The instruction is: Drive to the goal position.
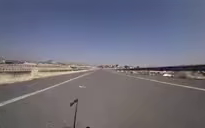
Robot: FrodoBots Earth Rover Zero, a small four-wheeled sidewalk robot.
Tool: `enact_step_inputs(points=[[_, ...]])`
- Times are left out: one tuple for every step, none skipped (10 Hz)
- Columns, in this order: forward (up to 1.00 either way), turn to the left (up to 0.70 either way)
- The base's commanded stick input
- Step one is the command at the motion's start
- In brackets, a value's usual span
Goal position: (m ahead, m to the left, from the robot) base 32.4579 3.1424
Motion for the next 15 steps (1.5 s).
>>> enact_step_inputs(points=[[1.0,0.0],[1.0,0.0],[1.0,0.0],[1.0,0.0],[1.0,0.0],[1.0,0.0],[1.0,0.0],[1.0,-0.03],[1.0,-0.03],[1.0,-0.01],[1.0,0.0],[1.0,0.0],[1.0,0.0],[1.0,0.0],[1.0,0.0]])
